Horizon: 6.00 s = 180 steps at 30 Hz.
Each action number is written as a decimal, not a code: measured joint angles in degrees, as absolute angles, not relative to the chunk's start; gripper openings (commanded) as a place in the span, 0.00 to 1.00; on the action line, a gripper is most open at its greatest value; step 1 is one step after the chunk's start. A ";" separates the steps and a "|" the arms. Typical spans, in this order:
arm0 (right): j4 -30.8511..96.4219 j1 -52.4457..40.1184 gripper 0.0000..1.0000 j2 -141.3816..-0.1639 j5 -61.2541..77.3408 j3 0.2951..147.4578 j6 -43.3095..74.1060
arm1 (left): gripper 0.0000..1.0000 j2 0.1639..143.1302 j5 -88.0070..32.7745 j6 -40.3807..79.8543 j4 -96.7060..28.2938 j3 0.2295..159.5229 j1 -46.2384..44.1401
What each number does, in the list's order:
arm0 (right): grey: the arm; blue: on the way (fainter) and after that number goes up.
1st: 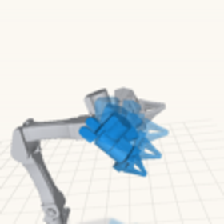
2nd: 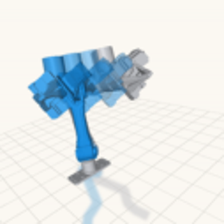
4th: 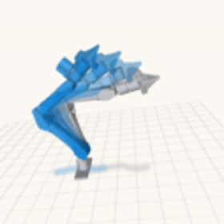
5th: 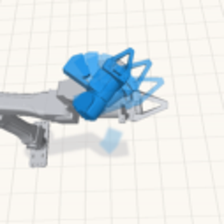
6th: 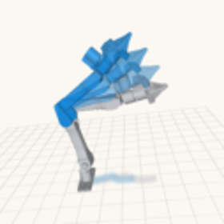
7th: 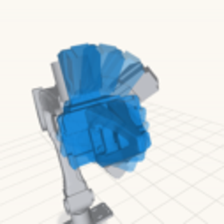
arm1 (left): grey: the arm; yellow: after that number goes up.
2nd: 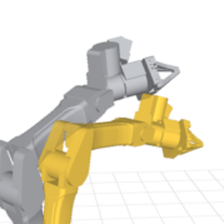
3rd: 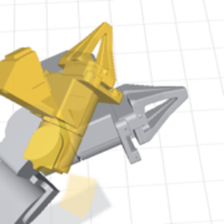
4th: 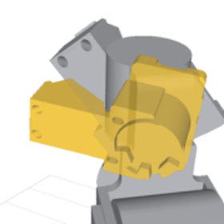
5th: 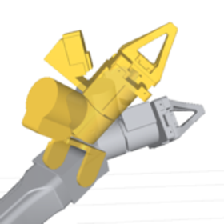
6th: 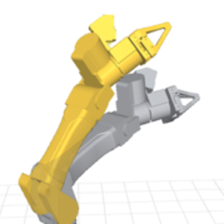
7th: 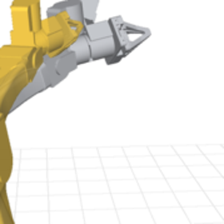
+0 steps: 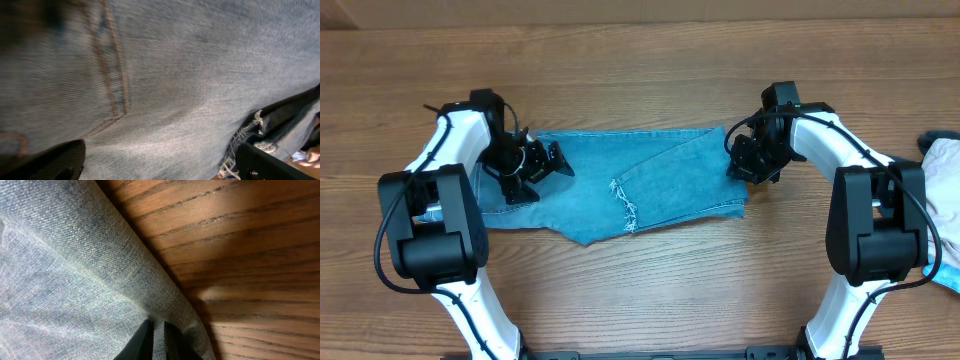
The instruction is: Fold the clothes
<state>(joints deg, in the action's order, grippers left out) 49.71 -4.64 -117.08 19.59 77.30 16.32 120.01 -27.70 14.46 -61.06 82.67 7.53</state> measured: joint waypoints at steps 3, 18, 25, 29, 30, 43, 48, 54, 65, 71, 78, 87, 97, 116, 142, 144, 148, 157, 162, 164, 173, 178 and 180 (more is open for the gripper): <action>49.71 -4.64 0.12 -117.08 19.44 77.30 16.47 | 1.00 120.01 -28.10 14.46 -61.04 82.67 8.49; 50.17 -4.93 0.09 -117.08 17.15 77.67 19.59 | 1.00 119.59 -24.62 14.50 -60.82 82.67 9.32; 50.17 -4.93 0.12 -117.08 17.10 77.69 19.70 | 1.00 120.11 -16.91 14.39 -63.46 86.80 15.07; 50.06 -4.95 0.13 -117.08 17.15 77.73 19.86 | 1.00 120.46 -6.33 14.68 -66.24 92.05 17.26; 50.06 -4.95 0.13 -117.08 17.15 77.73 19.90 | 1.00 120.46 -5.02 14.70 -66.26 92.47 17.23; 49.47 -4.97 0.15 -117.08 17.08 77.73 19.90 | 1.00 120.46 4.78 15.55 -60.36 88.49 17.96; 49.47 -4.97 0.17 -117.08 17.12 77.73 19.92 | 1.00 120.46 4.03 15.62 -61.91 88.05 22.04; 49.34 -4.97 0.08 -117.08 16.29 77.73 20.18 | 1.00 120.46 0.67 16.86 -66.92 88.33 27.57; 56.88 -0.01 1.00 -112.81 9.52 82.54 19.22 | 1.00 114.74 -4.86 16.10 -74.13 98.87 23.03; 60.88 2.55 1.00 -109.56 12.99 84.03 8.54 | 1.00 111.42 -15.53 11.55 -77.97 99.04 14.44; 60.18 2.48 1.00 -112.22 25.56 80.68 0.01 | 1.00 111.42 -18.06 10.48 -76.53 97.34 1.69; 55.72 1.41 1.00 -112.22 28.69 74.30 -1.17 | 1.00 111.42 -18.46 10.81 -68.88 88.07 -4.69; 50.68 -0.80 1.00 -111.74 35.59 68.90 -0.89 | 1.00 111.42 -18.48 10.85 -68.53 87.68 -4.64; 43.18 -5.98 0.04 -112.09 36.45 66.35 10.57 | 1.00 111.42 -18.37 10.98 -68.71 87.68 -4.64; 57.91 6.46 0.04 -98.67 16.05 75.46 14.98 | 1.00 111.42 -17.80 11.92 -66.59 87.66 -4.64; 57.56 2.13 0.04 -98.00 15.46 75.66 15.68 | 1.00 111.42 -17.85 12.36 -66.59 87.66 -4.47; 56.73 -4.03 0.04 -97.97 12.84 75.70 17.39 | 1.00 111.42 -18.52 13.41 -67.00 87.66 -2.90; 60.03 -5.48 0.04 -93.51 12.53 79.79 17.74 | 1.00 111.42 -18.70 13.39 -67.88 87.66 -1.52; 60.95 -8.32 0.04 -89.71 19.66 81.60 16.91 | 1.00 111.42 -23.33 13.34 -68.05 87.66 2.92; 60.95 -9.67 0.04 -89.73 20.47 81.60 16.86 | 1.00 111.42 -25.17 13.04 -68.69 87.66 4.97; 55.02 -21.67 0.04 -89.73 22.52 81.60 19.11 | 1.00 111.42 -29.02 10.46 -73.34 88.12 11.29; 51.81 -27.62 0.04 -89.73 22.65 81.60 22.79 | 1.00 110.39 -29.21 10.24 -73.73 89.52 12.53; 51.24 -29.47 0.04 -89.73 22.68 81.60 23.62 | 1.00 109.38 -29.39 10.09 -73.87 89.54 12.53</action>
<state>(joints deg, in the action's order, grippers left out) 51.24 -29.47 -89.73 22.68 81.60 23.62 109.38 -29.39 10.09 -73.87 89.54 12.53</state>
